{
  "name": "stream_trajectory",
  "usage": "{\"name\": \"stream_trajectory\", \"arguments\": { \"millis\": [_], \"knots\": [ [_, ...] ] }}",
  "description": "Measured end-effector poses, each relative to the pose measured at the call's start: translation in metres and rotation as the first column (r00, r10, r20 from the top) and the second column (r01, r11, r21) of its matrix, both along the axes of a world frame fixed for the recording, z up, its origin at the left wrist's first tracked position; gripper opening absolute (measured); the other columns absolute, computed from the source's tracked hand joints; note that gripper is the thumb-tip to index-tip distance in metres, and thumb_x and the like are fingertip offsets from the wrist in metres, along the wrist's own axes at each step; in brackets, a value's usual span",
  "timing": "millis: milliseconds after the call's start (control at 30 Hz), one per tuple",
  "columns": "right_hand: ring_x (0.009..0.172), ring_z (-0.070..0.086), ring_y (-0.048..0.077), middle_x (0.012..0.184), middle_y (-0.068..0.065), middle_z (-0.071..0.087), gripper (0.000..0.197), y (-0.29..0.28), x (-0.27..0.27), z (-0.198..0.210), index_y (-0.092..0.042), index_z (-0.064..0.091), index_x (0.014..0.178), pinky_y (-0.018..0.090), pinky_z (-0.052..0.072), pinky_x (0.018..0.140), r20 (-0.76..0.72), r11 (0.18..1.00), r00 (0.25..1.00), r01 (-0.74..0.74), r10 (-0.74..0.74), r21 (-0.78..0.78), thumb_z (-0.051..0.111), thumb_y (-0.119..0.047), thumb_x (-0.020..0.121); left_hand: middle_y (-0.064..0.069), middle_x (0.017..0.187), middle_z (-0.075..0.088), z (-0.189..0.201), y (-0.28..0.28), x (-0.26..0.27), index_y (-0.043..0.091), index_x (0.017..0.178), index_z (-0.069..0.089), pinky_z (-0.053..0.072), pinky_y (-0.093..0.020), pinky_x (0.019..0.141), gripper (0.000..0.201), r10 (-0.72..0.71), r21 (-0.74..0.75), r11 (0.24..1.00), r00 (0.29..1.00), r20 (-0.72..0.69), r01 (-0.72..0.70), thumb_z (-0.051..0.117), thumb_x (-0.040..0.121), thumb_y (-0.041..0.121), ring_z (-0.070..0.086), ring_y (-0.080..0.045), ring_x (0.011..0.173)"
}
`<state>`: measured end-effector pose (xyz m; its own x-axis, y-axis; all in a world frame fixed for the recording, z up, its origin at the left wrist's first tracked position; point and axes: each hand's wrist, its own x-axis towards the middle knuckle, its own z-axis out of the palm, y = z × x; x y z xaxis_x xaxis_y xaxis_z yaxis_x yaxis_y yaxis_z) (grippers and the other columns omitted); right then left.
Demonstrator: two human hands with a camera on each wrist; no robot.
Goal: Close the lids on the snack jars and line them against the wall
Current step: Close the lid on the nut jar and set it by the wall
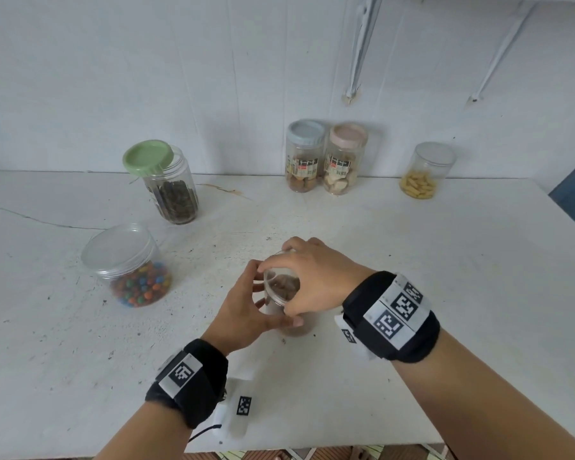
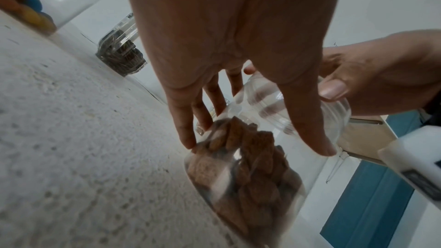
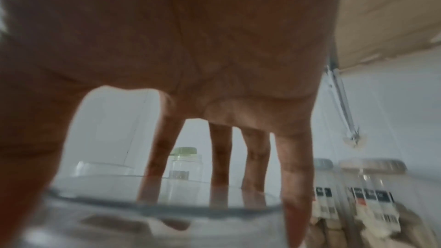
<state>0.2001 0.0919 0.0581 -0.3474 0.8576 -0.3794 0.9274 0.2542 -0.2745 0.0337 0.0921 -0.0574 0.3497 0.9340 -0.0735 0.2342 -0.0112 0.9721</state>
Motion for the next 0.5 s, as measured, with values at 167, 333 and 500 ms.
{"name": "stream_trajectory", "arguments": {
  "millis": [167, 333, 500],
  "knots": [
    [0.112, 0.054, 0.034, 0.123, 0.009, 0.051, 0.077, 0.003, -0.004, -0.008, -0.037, 0.050, 0.133, 0.039, 0.041, 0.081, 0.087, 0.973, 0.981, 0.159, -0.175, 0.170, 0.062, -0.082, 0.072, 0.008, 0.121, 0.067, 0.002, -0.001, 0.001, 0.032, 0.119, 0.054, 0.058, -0.025, 0.089, 0.080, -0.006, -0.001, 1.000, 1.000, 0.004, 0.006, 0.102, 0.056, 0.021, 0.065, -0.002, 0.111],
    [0.122, 0.052, 0.034, 0.135, 0.010, 0.049, 0.102, -0.001, 0.004, -0.012, -0.032, 0.041, 0.142, 0.042, 0.044, 0.089, 0.118, 0.974, 0.978, 0.153, -0.174, 0.166, 0.047, -0.098, 0.065, 0.007, 0.128, 0.064, -0.002, -0.006, 0.001, 0.035, 0.135, 0.044, 0.058, -0.027, 0.096, 0.095, -0.005, 0.035, 0.999, 1.000, 0.019, 0.004, 0.101, 0.059, 0.022, 0.066, -0.007, 0.119],
    [0.138, 0.038, 0.025, 0.149, 0.001, 0.037, 0.096, -0.002, 0.022, -0.007, -0.034, 0.033, 0.155, 0.043, 0.044, 0.106, -0.028, 0.995, 0.999, 0.019, -0.017, 0.097, 0.072, -0.071, 0.075, 0.011, 0.125, 0.065, 0.001, -0.009, 0.000, 0.032, 0.127, 0.042, 0.057, -0.025, 0.093, 0.091, 0.011, 0.077, 0.997, 1.000, 0.013, -0.012, 0.102, 0.059, 0.020, 0.066, -0.005, 0.117]
  ]
}}
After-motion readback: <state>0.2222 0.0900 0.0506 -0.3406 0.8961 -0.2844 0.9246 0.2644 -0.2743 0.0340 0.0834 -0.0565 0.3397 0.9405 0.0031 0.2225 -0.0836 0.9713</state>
